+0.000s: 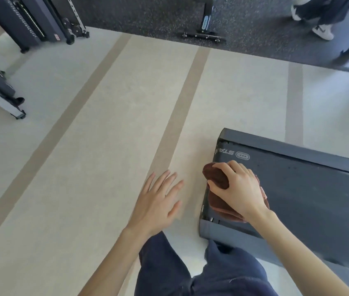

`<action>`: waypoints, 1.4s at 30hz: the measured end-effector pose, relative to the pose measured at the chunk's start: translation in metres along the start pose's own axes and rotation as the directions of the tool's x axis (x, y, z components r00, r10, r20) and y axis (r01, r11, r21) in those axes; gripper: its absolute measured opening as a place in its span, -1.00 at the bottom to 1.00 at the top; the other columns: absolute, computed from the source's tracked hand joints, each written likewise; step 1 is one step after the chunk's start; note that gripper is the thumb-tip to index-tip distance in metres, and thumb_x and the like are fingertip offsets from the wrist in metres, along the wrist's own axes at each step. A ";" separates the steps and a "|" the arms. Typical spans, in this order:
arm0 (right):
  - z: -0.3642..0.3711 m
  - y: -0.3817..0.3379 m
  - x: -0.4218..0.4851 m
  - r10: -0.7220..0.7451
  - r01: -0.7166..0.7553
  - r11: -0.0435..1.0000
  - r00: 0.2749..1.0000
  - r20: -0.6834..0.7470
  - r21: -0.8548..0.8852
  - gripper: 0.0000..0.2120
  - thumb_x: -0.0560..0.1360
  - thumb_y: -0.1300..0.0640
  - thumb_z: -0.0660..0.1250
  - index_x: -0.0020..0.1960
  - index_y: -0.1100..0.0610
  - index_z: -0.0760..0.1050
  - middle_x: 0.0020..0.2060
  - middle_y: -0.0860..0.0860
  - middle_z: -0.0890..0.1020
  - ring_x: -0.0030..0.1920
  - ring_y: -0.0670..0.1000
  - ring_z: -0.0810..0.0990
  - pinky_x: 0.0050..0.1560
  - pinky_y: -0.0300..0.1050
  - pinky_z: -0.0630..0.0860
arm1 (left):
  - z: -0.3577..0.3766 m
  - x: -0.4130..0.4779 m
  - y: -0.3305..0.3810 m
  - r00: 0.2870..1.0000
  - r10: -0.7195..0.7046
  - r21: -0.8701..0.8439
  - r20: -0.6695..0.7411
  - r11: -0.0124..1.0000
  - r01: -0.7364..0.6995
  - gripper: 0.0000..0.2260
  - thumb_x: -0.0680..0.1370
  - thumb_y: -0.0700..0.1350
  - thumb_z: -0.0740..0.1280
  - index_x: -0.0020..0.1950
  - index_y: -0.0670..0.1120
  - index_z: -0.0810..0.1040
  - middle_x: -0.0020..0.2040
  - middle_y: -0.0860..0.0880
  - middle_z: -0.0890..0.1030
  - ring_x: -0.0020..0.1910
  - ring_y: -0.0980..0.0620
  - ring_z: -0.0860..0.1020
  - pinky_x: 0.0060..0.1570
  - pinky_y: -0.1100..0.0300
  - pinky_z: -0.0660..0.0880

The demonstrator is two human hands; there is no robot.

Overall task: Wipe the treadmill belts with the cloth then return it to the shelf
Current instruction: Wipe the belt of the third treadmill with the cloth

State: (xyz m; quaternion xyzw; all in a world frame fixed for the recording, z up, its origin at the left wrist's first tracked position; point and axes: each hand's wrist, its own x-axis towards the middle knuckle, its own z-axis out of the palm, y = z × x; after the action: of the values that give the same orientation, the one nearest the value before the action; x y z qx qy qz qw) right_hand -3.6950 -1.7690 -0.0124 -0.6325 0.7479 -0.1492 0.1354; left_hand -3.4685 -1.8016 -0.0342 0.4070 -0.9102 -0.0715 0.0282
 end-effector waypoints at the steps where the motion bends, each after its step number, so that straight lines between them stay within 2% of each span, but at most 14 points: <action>1: 0.004 -0.012 0.003 0.040 -0.040 0.999 0.999 -0.020 0.015 -0.71 0.44 -0.07 0.35 0.13 -0.02 0.52 -0.05 -0.04 0.57 -0.04 0.10 0.53 0.01 -0.02 0.39 | -0.006 -0.001 -0.019 1.000 0.024 -0.005 -0.007 1.000 -0.024 -0.61 0.56 0.04 0.16 0.35 -0.03 0.45 0.35 -0.05 0.46 0.37 -0.05 0.38 0.37 -0.12 0.25; 5: 0.010 -0.053 0.013 0.168 -0.165 0.986 0.980 -0.109 0.031 -0.72 0.44 -0.09 0.34 0.12 -0.06 0.50 -0.04 -0.04 0.57 -0.03 0.10 0.51 -0.02 -0.04 0.36 | -0.029 0.009 -0.086 0.991 0.117 -0.004 0.057 0.993 -0.117 -0.58 0.58 0.05 0.05 0.36 -0.04 0.44 0.36 -0.06 0.46 0.38 -0.06 0.36 0.38 -0.11 0.23; 7: 0.012 -0.064 0.020 0.201 -0.198 0.980 0.971 -0.125 0.034 -0.72 0.44 -0.10 0.34 0.12 -0.07 0.48 -0.04 -0.04 0.56 -0.04 0.08 0.50 -0.03 -0.05 0.36 | -0.032 0.022 -0.109 0.981 0.171 0.009 0.094 0.985 -0.173 -0.59 0.58 0.05 0.10 0.38 -0.04 0.42 0.38 -0.07 0.43 0.41 -0.06 0.32 0.41 -0.08 0.16; 10: 0.015 -0.074 0.026 0.271 -0.269 0.963 0.950 -0.154 0.033 -0.71 0.44 -0.10 0.35 0.12 -0.06 0.48 -0.07 -0.04 0.55 -0.06 0.07 0.50 -0.03 -0.05 0.37 | -0.034 0.045 -0.125 0.961 0.263 -0.010 0.084 0.965 -0.263 -0.60 0.55 0.03 0.17 0.36 -0.05 0.45 0.37 -0.08 0.44 0.39 -0.07 0.35 0.40 -0.09 0.19; 14: 0.024 -0.075 0.042 0.364 -0.361 0.931 0.919 -0.153 0.052 -0.73 0.47 -0.11 0.31 0.14 -0.09 0.46 -0.02 -0.05 0.56 -0.02 0.04 0.50 0.03 0.00 0.39 | -0.033 0.093 -0.129 0.922 0.373 -0.059 0.099 0.928 -0.369 -0.59 0.54 0.03 0.17 0.36 -0.05 0.44 0.36 -0.10 0.45 0.39 -0.10 0.35 0.38 -0.13 0.22; 18: 0.033 -0.062 0.070 0.463 -0.455 0.886 0.866 -0.188 0.085 -0.74 0.46 -0.11 0.30 0.13 -0.12 0.43 -0.03 -0.07 0.56 -0.03 0.03 0.50 0.03 -0.04 0.37 | -0.027 0.154 -0.129 0.854 0.500 -0.055 0.144 0.866 -0.497 -0.59 0.57 0.04 0.19 0.40 -0.02 0.38 0.41 -0.09 0.38 0.43 -0.08 0.28 0.43 -0.10 0.15; 21: 0.039 -0.045 0.102 0.511 -0.500 0.860 0.837 -0.199 0.103 -0.74 0.47 -0.11 0.30 0.15 -0.11 0.44 -0.02 -0.06 0.56 -0.01 0.05 0.50 0.05 -0.01 0.39 | -0.028 0.208 -0.134 0.826 0.539 -0.038 0.163 0.840 -0.541 -0.58 0.58 0.05 0.16 0.43 -0.01 0.34 0.44 -0.08 0.34 0.46 -0.06 0.24 0.45 -0.07 0.09; 24: 0.038 -0.030 0.135 0.576 -0.557 0.817 0.800 -0.170 0.147 -0.72 0.49 -0.13 0.26 0.17 -0.12 0.41 0.02 -0.06 0.56 0.02 0.05 0.50 0.08 0.02 0.42 | -0.035 0.262 -0.140 0.784 0.597 -0.031 0.169 0.799 -0.601 -0.59 0.57 0.03 0.18 0.40 -0.02 0.39 0.41 -0.09 0.39 0.43 -0.07 0.28 0.42 -0.06 0.14; 28: 0.031 -0.010 0.173 0.640 -0.621 0.768 0.749 -0.171 0.155 -0.75 0.48 -0.16 0.23 0.14 -0.17 0.41 -0.04 -0.11 0.54 -0.03 0.01 0.49 0.02 -0.10 0.35 | -0.045 0.328 -0.140 0.738 0.652 0.017 0.175 0.747 -0.664 -0.57 0.55 0.08 0.08 0.38 0.00 0.42 0.37 -0.07 0.44 0.40 -0.07 0.34 0.38 -0.07 0.21; 31: 0.021 0.004 0.199 0.666 -0.652 0.746 0.729 -0.162 0.134 -0.73 0.49 -0.15 0.24 0.16 -0.14 0.43 -0.04 -0.10 0.54 -0.03 0.01 0.49 0.04 -0.08 0.37 | -0.041 0.374 -0.136 0.696 0.697 0.004 0.171 0.706 -0.708 -0.58 0.55 0.07 0.14 0.38 0.01 0.41 0.37 -0.08 0.43 0.39 -0.09 0.34 0.37 -0.09 0.23; 34: 0.014 0.010 0.215 0.716 -0.696 0.698 0.668 -0.204 0.172 -0.76 0.48 -0.13 0.26 0.13 -0.13 0.45 -0.09 -0.11 0.54 -0.08 0.00 0.48 -0.02 -0.11 0.35 | -0.034 0.408 -0.130 0.660 0.723 0.004 0.202 0.674 -0.739 -0.59 0.53 0.06 0.17 0.37 0.02 0.42 0.35 -0.07 0.46 0.37 -0.10 0.37 0.35 -0.11 0.25; 37: 0.015 0.015 0.230 0.769 -0.741 0.639 0.612 -0.182 0.206 -0.75 0.48 -0.13 0.25 0.13 -0.13 0.45 -0.08 -0.12 0.53 -0.07 -0.02 0.47 0.00 -0.13 0.34 | -0.023 0.438 -0.126 0.587 0.780 -0.006 0.217 0.603 -0.798 -0.58 0.52 0.07 0.13 0.35 0.02 0.45 0.32 -0.06 0.50 0.34 -0.09 0.41 0.32 -0.11 0.31; 42: 0.025 0.023 0.274 0.858 -0.823 0.513 0.487 -0.161 0.244 -0.75 0.48 -0.14 0.25 0.13 -0.14 0.45 -0.09 -0.13 0.52 -0.05 -0.01 0.47 0.01 -0.12 0.34 | -0.011 0.502 -0.132 0.425 0.873 -0.030 0.237 0.444 -0.895 -0.56 0.51 0.07 0.06 0.32 0.02 0.48 0.30 -0.06 0.51 0.32 -0.08 0.44 0.29 -0.13 0.35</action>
State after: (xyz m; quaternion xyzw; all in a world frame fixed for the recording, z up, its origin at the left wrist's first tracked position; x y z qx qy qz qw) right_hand -3.7505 -2.0374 -0.0482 -0.1495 0.9600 -0.1955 0.1334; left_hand -3.7056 -2.2636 -0.0470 -0.1410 -0.9873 -0.0444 -0.0586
